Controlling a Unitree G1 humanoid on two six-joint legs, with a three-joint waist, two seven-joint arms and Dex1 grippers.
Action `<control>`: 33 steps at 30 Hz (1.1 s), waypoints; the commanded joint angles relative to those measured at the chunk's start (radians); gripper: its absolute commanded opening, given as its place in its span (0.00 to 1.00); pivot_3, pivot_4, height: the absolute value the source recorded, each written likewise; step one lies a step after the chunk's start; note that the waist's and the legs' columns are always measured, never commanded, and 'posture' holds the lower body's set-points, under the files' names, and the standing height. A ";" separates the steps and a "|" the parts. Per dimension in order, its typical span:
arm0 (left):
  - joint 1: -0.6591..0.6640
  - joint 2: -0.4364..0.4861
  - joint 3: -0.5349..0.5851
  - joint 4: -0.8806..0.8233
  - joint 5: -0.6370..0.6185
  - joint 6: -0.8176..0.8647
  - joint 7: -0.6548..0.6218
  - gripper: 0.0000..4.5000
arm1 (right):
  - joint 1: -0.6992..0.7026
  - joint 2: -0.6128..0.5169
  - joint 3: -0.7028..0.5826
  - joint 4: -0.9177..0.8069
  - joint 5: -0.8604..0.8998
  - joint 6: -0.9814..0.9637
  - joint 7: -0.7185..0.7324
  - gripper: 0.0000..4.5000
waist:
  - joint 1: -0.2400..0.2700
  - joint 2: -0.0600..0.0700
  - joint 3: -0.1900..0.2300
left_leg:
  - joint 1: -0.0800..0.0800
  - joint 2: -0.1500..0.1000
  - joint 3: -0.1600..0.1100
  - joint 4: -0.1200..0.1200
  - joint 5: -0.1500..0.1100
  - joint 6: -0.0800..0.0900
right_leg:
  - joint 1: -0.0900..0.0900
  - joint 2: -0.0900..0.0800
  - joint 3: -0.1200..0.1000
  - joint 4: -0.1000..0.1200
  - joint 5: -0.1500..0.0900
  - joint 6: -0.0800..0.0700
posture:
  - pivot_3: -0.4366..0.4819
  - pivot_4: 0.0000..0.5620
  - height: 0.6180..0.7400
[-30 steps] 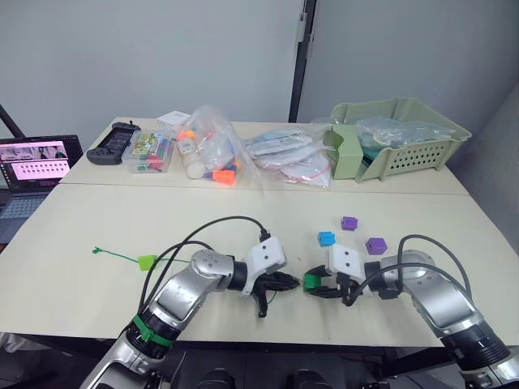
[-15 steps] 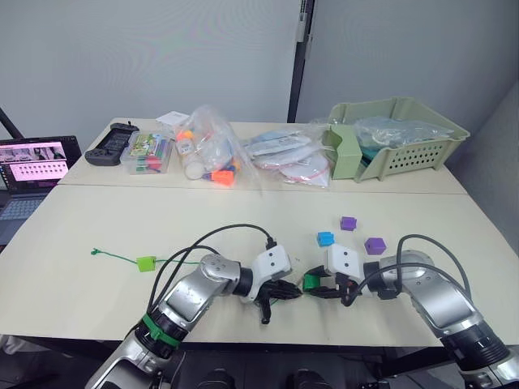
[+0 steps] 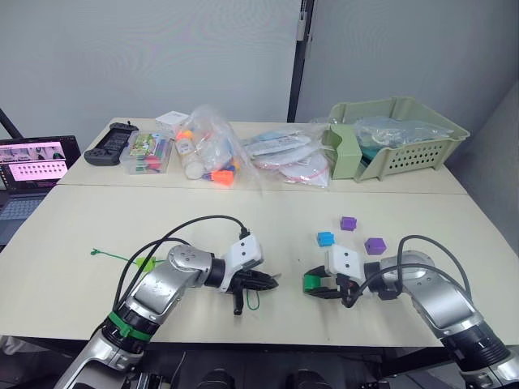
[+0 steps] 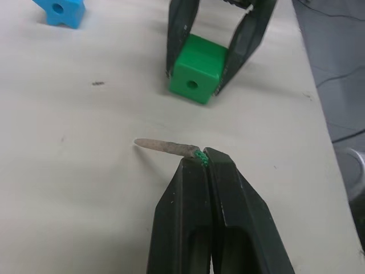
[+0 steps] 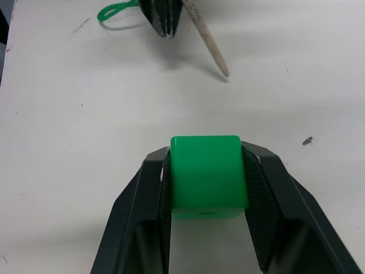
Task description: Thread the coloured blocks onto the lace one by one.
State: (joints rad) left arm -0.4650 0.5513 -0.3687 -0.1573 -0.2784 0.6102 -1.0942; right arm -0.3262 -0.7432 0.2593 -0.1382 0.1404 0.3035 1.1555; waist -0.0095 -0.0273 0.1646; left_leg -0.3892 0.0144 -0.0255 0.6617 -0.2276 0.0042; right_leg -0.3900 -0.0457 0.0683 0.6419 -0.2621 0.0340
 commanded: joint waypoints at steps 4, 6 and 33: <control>-0.018 0.061 0.015 0.054 0.026 -0.093 -0.061 0.00 | 0.023 0.001 0.025 0.007 -0.017 0.014 -0.004 0.26 | -0.002 0.000 0.000 | 0.000 0.000 0.000 0.000 0.000 0.000 | 0.000 0.000 0.000 0.000 0.000 0.000 | 0.48 0.27 1.00; -0.026 0.072 -0.006 0.089 0.071 -0.119 -0.048 0.00 | 0.026 0.005 0.026 -0.002 -0.017 0.021 -0.011 0.26 | -0.002 0.000 0.000 | 0.000 0.000 0.000 0.000 0.000 0.000 | 0.000 0.000 0.000 0.000 0.000 0.000 | 0.48 0.27 1.00; 0.085 0.017 0.066 -0.183 0.110 0.105 0.150 0.85 | 0.029 0.038 0.032 -0.031 -0.024 0.054 -0.074 0.26 | -0.016 0.000 0.000 | 0.000 0.002 0.000 -0.001 0.000 0.000 | -0.002 0.002 0.001 0.001 0.000 0.000 | 0.48 0.27 1.00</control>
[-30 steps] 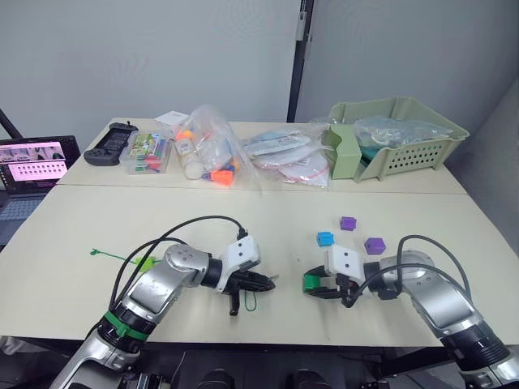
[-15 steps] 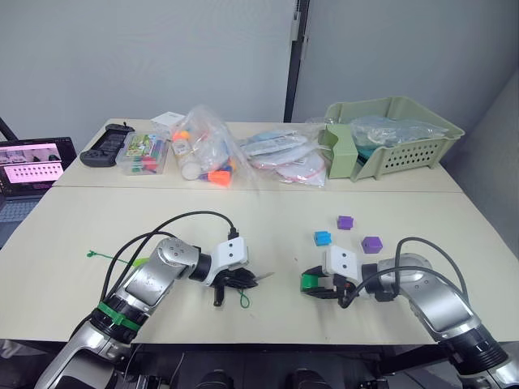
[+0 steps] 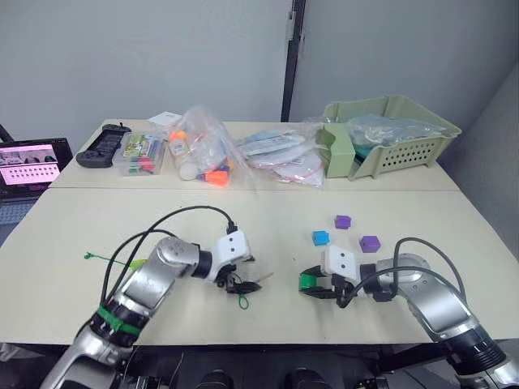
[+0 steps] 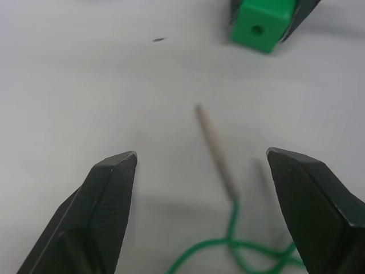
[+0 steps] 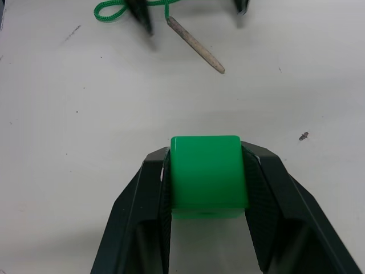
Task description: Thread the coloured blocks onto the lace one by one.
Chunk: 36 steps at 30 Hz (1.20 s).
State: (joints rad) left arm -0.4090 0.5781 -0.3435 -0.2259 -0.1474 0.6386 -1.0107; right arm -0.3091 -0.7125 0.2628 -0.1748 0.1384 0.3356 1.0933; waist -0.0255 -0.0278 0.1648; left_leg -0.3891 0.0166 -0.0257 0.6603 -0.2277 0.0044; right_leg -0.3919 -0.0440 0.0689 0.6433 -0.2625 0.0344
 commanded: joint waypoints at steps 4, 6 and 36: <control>0.140 -0.079 0.095 -0.206 -0.037 0.145 0.206 0.85 | 0.011 0.020 0.028 0.007 -0.019 0.028 -0.024 0.26 | -0.005 0.000 0.000 | 0.001 0.000 -0.001 0.000 0.000 0.000 | 0.000 0.000 0.001 0.001 0.000 0.000 | 0.48 0.27 1.00; 0.170 -0.095 0.107 -0.214 -0.042 0.134 0.230 0.85 | 0.007 0.024 0.028 0.006 -0.020 0.034 -0.026 0.26 | -0.007 0.000 0.000 | 0.001 0.000 -0.002 0.000 0.000 0.000 | 0.000 0.000 0.000 0.001 0.000 0.000 | 0.48 0.27 1.00; 0.132 -0.066 0.108 -0.127 -0.118 0.075 0.207 0.00 | -0.037 0.042 0.018 0.010 -0.017 0.057 -0.038 0.26 | -0.015 0.000 0.000 | 0.002 0.000 -0.001 -0.001 0.000 0.000 | 0.000 -0.001 0.001 0.001 0.001 -0.002 | 0.48 0.27 1.00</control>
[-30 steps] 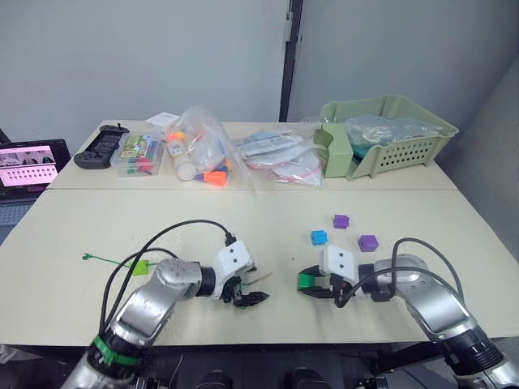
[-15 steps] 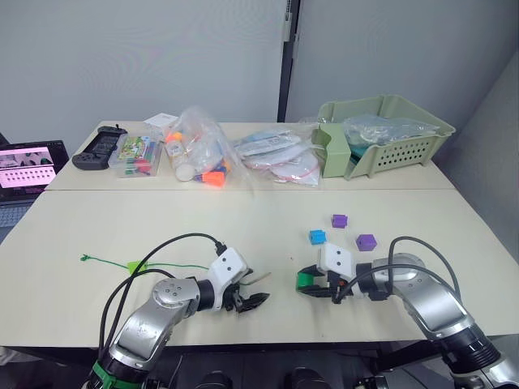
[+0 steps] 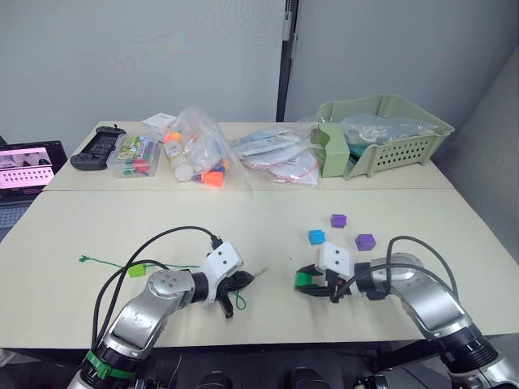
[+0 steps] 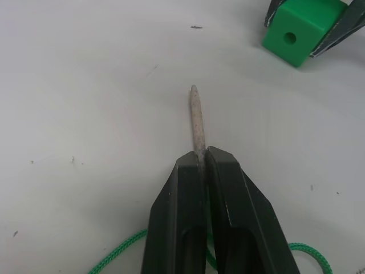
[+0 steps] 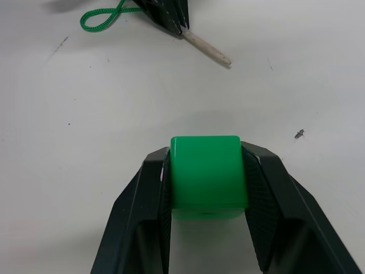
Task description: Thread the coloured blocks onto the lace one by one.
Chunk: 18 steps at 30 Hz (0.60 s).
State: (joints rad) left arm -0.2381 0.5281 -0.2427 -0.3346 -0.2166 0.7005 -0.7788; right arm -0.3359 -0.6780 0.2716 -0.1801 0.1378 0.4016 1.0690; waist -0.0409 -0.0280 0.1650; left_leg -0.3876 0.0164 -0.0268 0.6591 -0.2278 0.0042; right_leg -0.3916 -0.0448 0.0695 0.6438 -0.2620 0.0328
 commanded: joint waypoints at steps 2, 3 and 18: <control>-0.082 0.007 -0.004 -0.039 -0.090 0.019 -0.100 0.00 | -0.015 0.008 0.014 0.024 -0.018 -0.018 -0.008 0.26 | 0.001 -0.001 0.000 | 0.000 0.000 0.000 0.000 0.000 0.000 | 0.000 0.000 0.000 0.000 0.000 0.000 | 0.48 0.27 1.00; -0.103 0.022 -0.014 -0.041 -0.098 0.013 -0.132 0.00 | -0.019 0.008 0.017 0.028 -0.018 -0.023 -0.003 0.26 | 0.001 -0.001 0.000 | -0.001 0.000 0.001 0.000 0.000 0.000 | -0.001 0.000 -0.001 0.000 0.000 0.000 | 0.48 0.27 1.00; -0.288 0.122 -0.197 0.005 -0.030 0.024 -0.254 0.00 | -0.049 -0.025 0.073 0.072 -0.027 -0.112 0.126 0.26 | 0.002 -0.001 0.001 | -0.003 -0.001 0.002 0.000 0.000 0.000 | -0.002 0.000 0.000 -0.001 0.000 0.001 | 0.48 0.27 1.00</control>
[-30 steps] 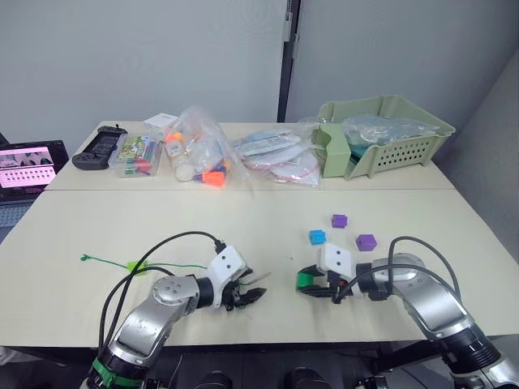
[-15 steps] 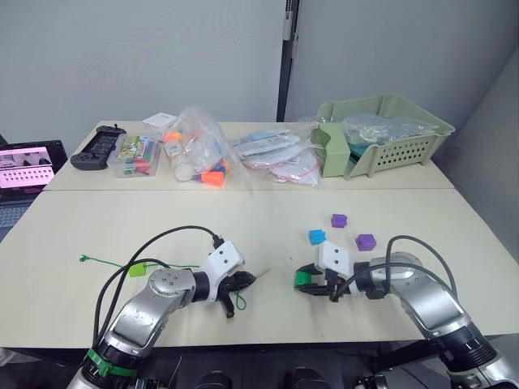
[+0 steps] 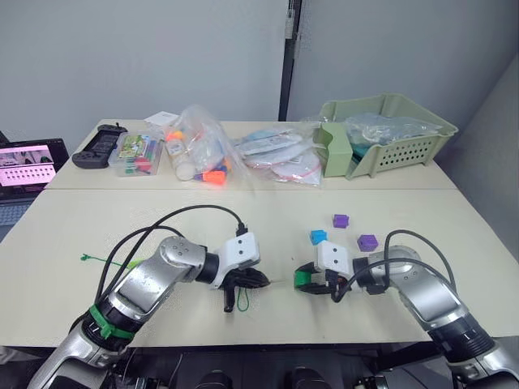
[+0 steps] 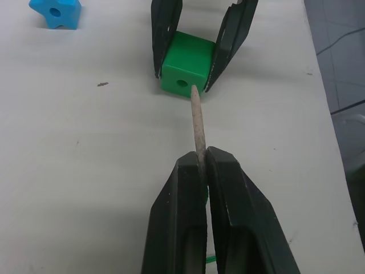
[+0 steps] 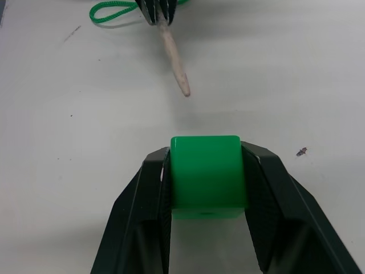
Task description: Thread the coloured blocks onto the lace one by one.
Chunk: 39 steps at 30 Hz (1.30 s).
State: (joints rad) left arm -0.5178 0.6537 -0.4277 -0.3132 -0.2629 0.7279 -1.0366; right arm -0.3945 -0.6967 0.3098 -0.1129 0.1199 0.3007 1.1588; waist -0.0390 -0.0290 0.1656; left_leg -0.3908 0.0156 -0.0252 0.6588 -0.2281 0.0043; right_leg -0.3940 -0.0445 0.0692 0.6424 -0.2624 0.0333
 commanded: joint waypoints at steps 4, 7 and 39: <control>-0.022 -0.006 -0.038 -0.028 0.039 0.017 0.016 0.00 | 0.015 -0.011 0.039 0.001 -0.003 -0.019 0.062 0.26 | 0.001 0.000 0.000 | -0.001 0.000 0.000 0.000 0.000 0.000 | -0.001 0.000 0.000 0.000 0.000 0.000 | 0.48 0.27 1.00; -0.028 -0.012 -0.046 -0.029 0.046 0.028 0.020 0.00 | 0.019 -0.010 0.040 -0.005 -0.001 -0.019 0.072 0.26 | 0.002 0.000 0.000 | -0.001 0.000 0.000 0.000 0.000 0.000 | -0.001 0.000 0.000 0.000 0.000 0.000 | 0.48 0.27 1.00; -0.104 -0.137 -0.095 0.000 0.069 0.052 0.060 0.00 | 0.021 0.015 0.066 -0.054 -0.010 0.041 0.063 0.26 | 0.003 0.000 0.000 | -0.001 -0.001 0.000 0.000 0.000 0.000 | -0.001 0.000 0.000 0.001 0.000 0.000 | 0.48 0.27 1.00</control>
State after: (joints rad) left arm -0.5841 0.5460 -0.5329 -0.2896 -0.1914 0.7947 -0.9915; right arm -0.3860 -0.6947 0.3275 -0.1500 0.1193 0.3315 1.2165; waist -0.0359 -0.0290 0.1656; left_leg -0.3921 0.0149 -0.0254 0.6592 -0.2284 0.0046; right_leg -0.3953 -0.0446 0.0692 0.6435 -0.2623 0.0332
